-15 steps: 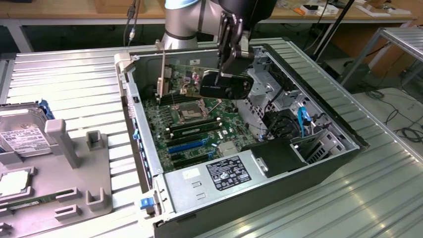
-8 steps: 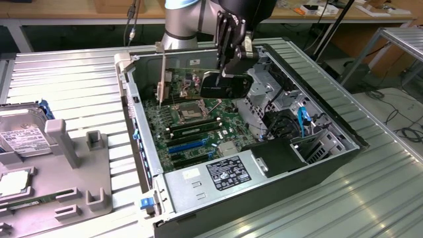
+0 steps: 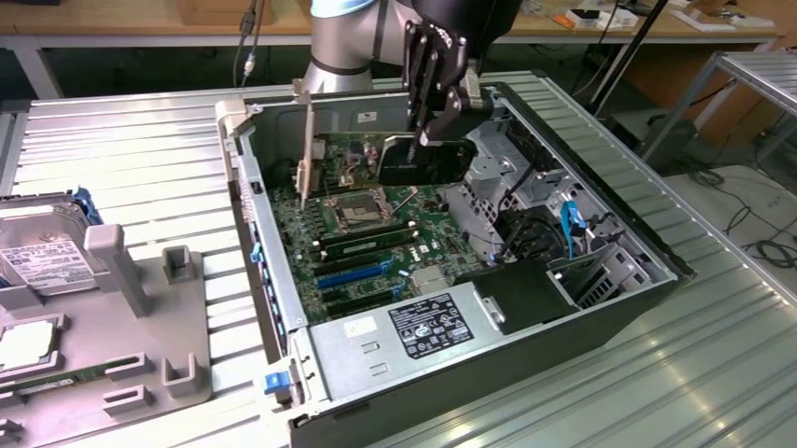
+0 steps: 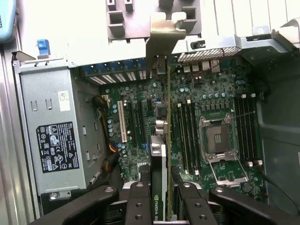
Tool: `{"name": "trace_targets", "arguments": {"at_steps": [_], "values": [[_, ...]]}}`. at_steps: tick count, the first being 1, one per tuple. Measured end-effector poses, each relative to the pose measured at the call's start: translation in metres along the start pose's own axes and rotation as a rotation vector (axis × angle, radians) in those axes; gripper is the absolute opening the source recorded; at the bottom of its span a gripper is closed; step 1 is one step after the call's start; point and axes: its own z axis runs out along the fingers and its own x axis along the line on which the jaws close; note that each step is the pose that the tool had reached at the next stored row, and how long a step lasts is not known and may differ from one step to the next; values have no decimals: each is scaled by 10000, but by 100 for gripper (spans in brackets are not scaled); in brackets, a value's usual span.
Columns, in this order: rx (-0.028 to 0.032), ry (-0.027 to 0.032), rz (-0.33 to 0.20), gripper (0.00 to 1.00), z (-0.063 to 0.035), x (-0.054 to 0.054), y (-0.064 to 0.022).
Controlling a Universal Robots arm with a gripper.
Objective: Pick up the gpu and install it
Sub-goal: 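Insert the gpu into the slot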
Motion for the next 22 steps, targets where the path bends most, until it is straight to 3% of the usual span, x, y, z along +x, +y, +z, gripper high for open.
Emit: {"name": "trace_targets", "arguments": {"at_steps": [3,9,15,22], "values": [[-1,31,-710,27,0,0,0],[5,33,-788,27,2,-2,0],[272,10,-786,27,16,-13,0],[485,-8,-723,27,37,-26,0]]}}
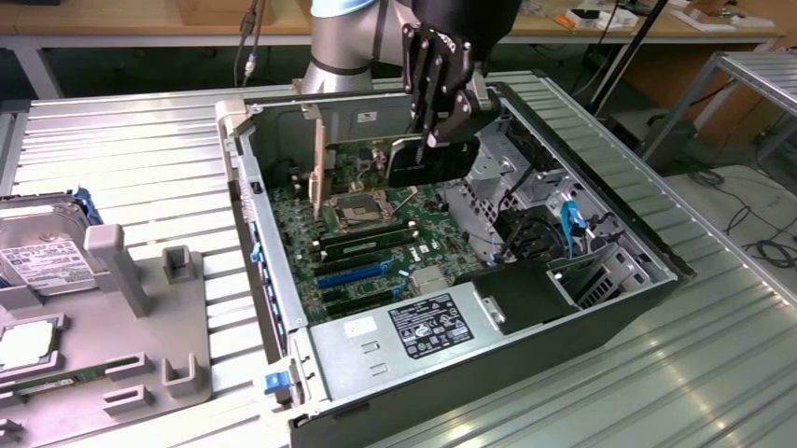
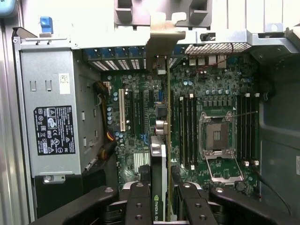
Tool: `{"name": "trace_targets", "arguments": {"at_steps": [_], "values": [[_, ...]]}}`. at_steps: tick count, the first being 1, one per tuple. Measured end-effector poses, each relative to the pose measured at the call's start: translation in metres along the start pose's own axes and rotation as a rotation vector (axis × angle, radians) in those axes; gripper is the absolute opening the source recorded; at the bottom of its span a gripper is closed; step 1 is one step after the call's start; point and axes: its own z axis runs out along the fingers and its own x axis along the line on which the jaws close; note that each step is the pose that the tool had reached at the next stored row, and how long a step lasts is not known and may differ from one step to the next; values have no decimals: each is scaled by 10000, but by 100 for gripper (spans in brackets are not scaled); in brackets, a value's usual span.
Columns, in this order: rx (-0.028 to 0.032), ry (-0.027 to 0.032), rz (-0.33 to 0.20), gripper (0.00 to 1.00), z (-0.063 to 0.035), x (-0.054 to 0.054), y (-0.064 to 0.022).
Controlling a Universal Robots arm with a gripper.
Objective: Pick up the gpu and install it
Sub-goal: 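Insert the gpu into the slot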
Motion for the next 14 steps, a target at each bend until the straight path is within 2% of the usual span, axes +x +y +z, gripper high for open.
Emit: {"name": "trace_targets", "arguments": {"at_steps": [8,12,14], "values": [[109,-2,78,27,108,-19,11],[148,-6,76,27,173,-156,20],[171,-7,77,27,200,-186,31]]}}
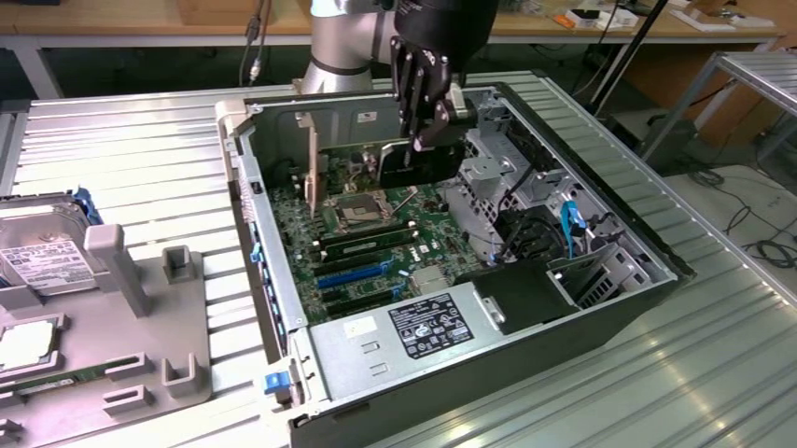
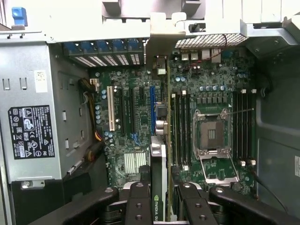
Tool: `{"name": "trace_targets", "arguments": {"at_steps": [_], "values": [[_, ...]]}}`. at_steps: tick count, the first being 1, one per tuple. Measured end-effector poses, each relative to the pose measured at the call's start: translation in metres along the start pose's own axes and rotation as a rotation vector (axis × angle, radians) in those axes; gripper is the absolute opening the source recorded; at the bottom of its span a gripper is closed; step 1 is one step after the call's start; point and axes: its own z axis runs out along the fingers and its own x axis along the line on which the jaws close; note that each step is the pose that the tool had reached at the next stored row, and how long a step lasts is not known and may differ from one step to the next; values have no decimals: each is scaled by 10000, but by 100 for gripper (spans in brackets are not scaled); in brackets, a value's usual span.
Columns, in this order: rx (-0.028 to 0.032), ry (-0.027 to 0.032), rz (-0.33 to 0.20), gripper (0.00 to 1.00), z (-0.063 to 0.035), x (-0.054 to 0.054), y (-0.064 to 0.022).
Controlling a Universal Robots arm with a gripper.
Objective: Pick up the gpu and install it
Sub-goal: 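Insert the gpu into the slot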
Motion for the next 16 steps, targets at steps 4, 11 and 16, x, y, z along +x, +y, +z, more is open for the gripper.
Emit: {"name": "trace_targets", "arguments": {"at_steps": [4,11,16], "values": [[18,-1,0,27,53,-18,43],[-292,40,6,27,209,-45,62],[-613,55,9,27,228,-46,56]]}}
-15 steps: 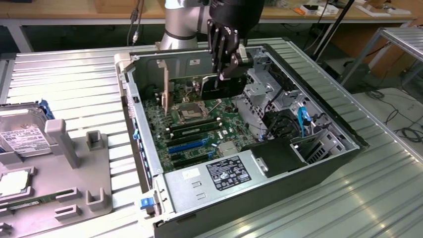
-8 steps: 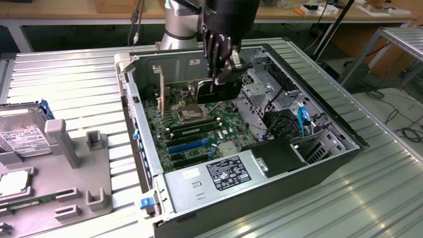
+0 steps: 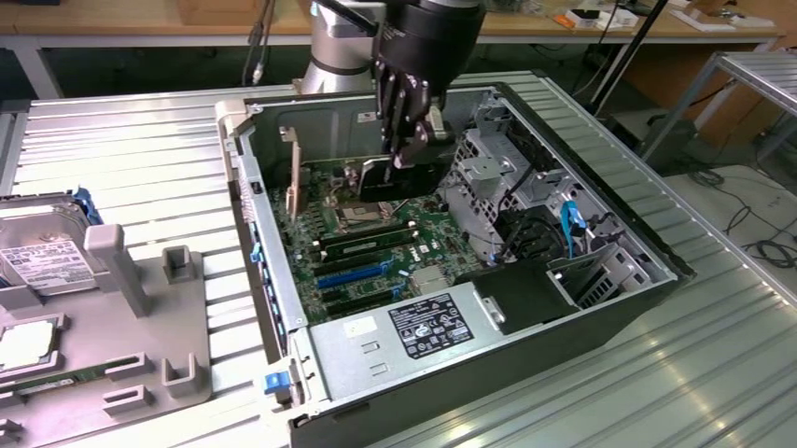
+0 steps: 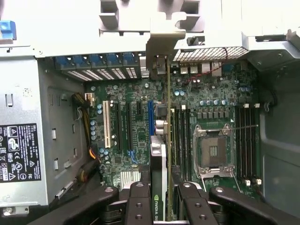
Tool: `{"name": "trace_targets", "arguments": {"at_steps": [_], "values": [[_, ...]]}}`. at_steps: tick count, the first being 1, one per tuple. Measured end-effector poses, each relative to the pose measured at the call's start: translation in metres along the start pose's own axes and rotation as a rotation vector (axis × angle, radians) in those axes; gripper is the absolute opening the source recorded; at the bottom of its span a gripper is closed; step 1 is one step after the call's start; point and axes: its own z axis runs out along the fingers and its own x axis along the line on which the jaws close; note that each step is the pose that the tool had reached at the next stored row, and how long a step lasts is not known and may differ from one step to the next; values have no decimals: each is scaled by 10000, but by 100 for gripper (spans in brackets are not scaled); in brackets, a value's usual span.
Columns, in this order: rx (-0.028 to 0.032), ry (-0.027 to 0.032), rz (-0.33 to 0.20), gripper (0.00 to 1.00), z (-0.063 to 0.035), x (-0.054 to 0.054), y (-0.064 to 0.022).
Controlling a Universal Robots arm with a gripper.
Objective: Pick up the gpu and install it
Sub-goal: 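Insert the gpu into the slot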
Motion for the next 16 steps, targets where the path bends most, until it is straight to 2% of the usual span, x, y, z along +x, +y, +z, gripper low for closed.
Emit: {"name": "trace_targets", "arguments": {"at_steps": [6,9,11,13,15,16], "values": [[9,1,-18,27,189,0,-10],[48,3,-57,27,218,0,-12],[50,2,-56,27,218,0,-11],[123,-4,-54,27,233,0,-10],[325,-10,-56,27,253,0,-9],[348,-10,-56,27,254,0,-9]]}}
